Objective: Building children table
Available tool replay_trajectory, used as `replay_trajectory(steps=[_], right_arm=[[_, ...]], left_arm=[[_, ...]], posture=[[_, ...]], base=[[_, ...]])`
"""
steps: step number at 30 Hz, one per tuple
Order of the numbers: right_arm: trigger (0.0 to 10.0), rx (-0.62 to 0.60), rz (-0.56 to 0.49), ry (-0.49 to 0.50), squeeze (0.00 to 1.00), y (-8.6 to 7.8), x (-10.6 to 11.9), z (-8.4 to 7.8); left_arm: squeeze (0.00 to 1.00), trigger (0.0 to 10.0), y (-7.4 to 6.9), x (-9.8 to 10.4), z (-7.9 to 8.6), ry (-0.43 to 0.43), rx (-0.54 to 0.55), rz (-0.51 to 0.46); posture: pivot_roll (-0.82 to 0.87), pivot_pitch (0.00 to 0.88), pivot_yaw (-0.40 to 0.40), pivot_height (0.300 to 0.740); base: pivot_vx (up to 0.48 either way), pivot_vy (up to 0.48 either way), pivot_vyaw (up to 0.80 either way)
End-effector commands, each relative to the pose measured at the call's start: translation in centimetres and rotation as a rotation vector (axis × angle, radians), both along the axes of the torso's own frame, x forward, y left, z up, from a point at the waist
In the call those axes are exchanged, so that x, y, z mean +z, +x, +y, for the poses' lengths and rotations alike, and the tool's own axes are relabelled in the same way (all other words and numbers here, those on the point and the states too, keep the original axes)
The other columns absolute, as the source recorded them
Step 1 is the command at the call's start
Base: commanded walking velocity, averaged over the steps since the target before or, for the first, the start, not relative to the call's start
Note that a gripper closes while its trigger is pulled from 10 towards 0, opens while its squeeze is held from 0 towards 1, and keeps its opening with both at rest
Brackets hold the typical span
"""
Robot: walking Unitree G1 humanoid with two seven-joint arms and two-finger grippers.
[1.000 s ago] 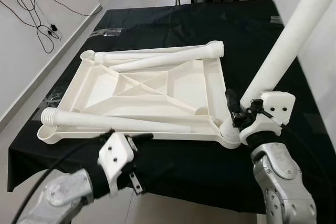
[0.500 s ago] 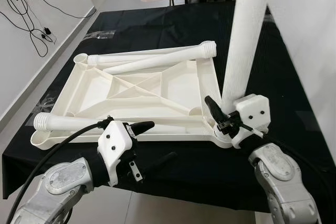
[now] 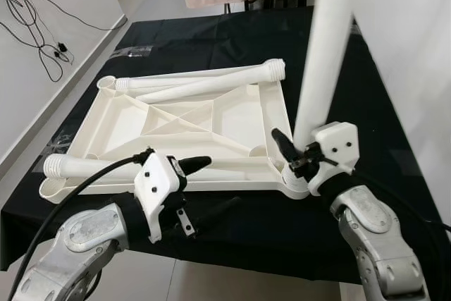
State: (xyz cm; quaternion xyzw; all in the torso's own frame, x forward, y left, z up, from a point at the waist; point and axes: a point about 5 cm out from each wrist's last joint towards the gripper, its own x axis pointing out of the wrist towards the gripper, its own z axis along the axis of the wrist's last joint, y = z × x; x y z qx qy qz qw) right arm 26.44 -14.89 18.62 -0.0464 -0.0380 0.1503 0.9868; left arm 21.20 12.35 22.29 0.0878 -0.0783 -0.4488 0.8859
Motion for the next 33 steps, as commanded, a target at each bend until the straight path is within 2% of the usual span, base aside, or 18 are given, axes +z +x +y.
replay_trajectory(steps=[1,3,5,8,11,16,18,19,21,23,24,30,33], right_arm=[[10.0,-0.037,0.327,0.042,0.00,-0.6,-5.7,-0.2],[10.0,-0.064,0.334,0.060,0.00,-0.7,-5.9,0.1],[10.0,-0.065,0.326,0.062,0.00,-0.7,-5.8,0.2],[10.0,-0.065,0.318,0.067,0.00,-0.7,-5.8,0.3],[10.0,-0.053,0.306,0.078,0.00,-0.7,-5.7,0.4],[10.0,-0.050,0.304,0.077,0.00,-0.6,-5.7,0.5],[10.0,-0.043,0.297,0.076,0.00,-0.5,-5.6,0.7],[10.0,-0.038,0.291,0.074,0.00,-0.5,-5.5,0.8],[10.0,-0.025,0.275,0.064,0.00,-0.4,-5.4,1.1],[10.0,-0.013,0.264,0.057,0.00,-0.4,-5.3,1.3],[10.0,0.009,0.247,0.046,0.00,-0.4,-5.1,1.5],[10.0,0.049,0.220,0.007,0.00,-0.5,-4.9,2.0],[10.0,0.069,0.209,-0.021,0.00,-0.5,-4.8,2.2]], left_arm=[[0.00,10.0,0.5,0.8,0.2,-0.035,0.012,-0.006],[0.00,10.0,1.6,2.4,0.0,-0.092,-0.003,-0.041],[0.00,10.0,2.1,3.1,-0.2,-0.111,-0.012,-0.055],[0.00,10.0,2.5,3.6,-0.3,-0.123,-0.022,-0.066],[0.00,10.0,3.6,4.9,-1.1,-0.147,-0.057,-0.096],[0.00,10.0,4.2,5.4,-1.5,-0.156,-0.067,-0.101],[0.00,10.0,5.5,5.9,-2.1,-0.197,-0.075,-0.080],[1.00,10.0,6.1,6.3,-2.5,-0.215,-0.080,-0.068],[1.00,10.0,7.3,7.1,-3.5,-0.240,-0.128,-0.033],[1.00,10.0,7.7,7.6,-4.0,-0.248,-0.148,-0.025],[1.00,10.0,8.2,8.3,-4.8,-0.254,-0.187,-0.016],[1.00,10.0,9.0,9.5,-6.2,-0.230,-0.262,-0.007],[1.00,10.0,9.0,9.8,-7.4,-0.207,-0.346,0.010]], posture=[[0.01,0.138,0.115,0.740],[0.01,0.136,0.118,0.740],[0.01,0.134,0.120,0.740],[0.01,0.134,0.120,0.740],[0.00,0.129,0.123,0.740],[0.00,0.128,0.124,0.740],[0.00,0.124,0.122,0.740],[0.00,0.122,0.121,0.740],[0.00,0.119,0.122,0.740],[0.00,0.118,0.124,0.740],[0.00,0.115,0.125,0.740],[-0.01,0.113,0.129,0.740],[-0.01,0.112,0.132,0.740]], base=[[0.000,0.000,0.00],[0.000,0.000,0.00],[0.000,0.000,0.00],[0.000,0.000,0.00],[0.000,0.000,0.00],[0.000,0.000,0.00],[0.000,0.000,0.00],[0.000,0.000,0.00],[0.000,0.000,0.00],[0.000,0.000,0.00],[0.000,0.000,0.00],[0.000,0.000,0.00],[0.000,0.000,0.00]])
